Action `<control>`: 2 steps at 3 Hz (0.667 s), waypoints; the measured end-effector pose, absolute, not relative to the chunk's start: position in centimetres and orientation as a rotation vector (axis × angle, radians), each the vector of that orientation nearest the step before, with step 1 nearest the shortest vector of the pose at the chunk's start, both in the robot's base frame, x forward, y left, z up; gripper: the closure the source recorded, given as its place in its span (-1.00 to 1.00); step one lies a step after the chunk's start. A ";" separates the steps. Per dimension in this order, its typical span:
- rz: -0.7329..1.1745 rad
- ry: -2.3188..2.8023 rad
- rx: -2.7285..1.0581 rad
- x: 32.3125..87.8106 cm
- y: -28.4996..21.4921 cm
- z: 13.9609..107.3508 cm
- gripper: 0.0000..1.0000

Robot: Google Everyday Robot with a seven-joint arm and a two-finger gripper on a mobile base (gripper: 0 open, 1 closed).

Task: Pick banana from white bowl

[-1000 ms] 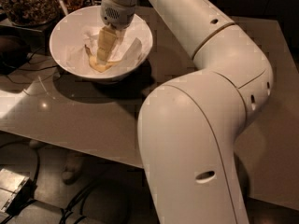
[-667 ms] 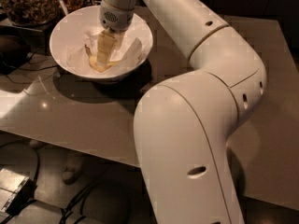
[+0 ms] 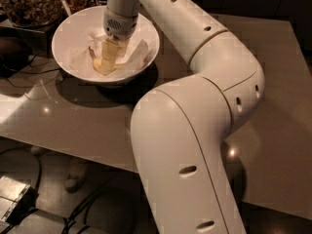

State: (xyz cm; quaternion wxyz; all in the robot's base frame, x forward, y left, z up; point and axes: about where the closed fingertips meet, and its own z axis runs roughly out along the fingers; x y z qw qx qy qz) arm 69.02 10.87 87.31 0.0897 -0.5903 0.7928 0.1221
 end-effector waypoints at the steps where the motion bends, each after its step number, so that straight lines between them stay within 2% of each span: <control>1: 0.372 2.374 -1.765 69.4 10.8 86.1 -0.28; 2: 0.380 2.371 -1.789 69.4 10.7 85.1 0.08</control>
Offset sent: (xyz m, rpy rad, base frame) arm -0.0200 -0.0274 -0.0279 -0.0866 0.1274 0.0632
